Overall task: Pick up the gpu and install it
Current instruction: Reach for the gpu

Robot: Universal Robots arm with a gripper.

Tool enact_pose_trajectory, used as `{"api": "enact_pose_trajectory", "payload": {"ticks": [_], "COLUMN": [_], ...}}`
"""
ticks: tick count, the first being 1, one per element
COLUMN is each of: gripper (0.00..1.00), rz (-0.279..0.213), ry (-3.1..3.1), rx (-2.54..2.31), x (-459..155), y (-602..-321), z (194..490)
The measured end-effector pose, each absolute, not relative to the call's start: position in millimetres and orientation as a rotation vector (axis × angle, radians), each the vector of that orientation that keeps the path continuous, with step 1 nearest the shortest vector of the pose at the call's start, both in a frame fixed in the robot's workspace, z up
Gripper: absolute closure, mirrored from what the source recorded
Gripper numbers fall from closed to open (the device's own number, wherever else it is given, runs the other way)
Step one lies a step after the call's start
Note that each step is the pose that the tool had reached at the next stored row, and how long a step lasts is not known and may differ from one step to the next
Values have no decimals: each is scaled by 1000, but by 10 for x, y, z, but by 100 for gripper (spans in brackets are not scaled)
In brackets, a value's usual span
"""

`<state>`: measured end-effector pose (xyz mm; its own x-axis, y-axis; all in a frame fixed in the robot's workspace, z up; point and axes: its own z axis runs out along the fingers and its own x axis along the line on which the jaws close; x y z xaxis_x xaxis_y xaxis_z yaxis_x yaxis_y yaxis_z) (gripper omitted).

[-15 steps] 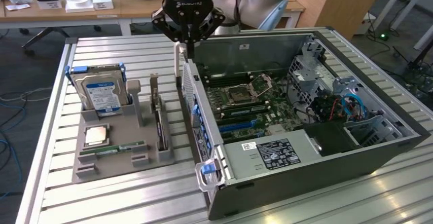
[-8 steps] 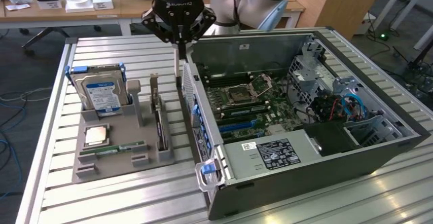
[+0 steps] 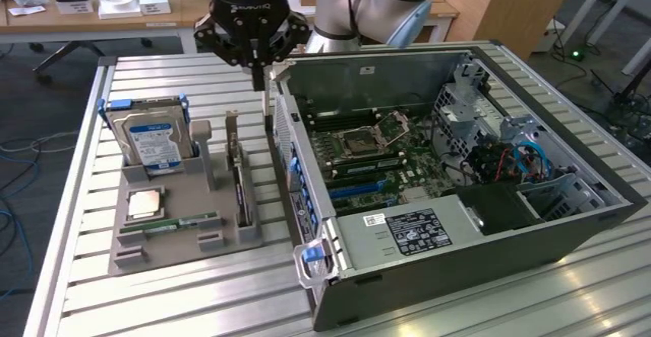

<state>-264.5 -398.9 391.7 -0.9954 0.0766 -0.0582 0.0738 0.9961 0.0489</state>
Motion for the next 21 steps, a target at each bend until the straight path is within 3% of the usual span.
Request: {"api": "enact_pose_trajectory", "payload": {"ticks": [21], "gripper": [89], "rz": [72], "ry": [3086], "rx": [117], "x": [-3050], "y": [-3988], "z": [3894]}}
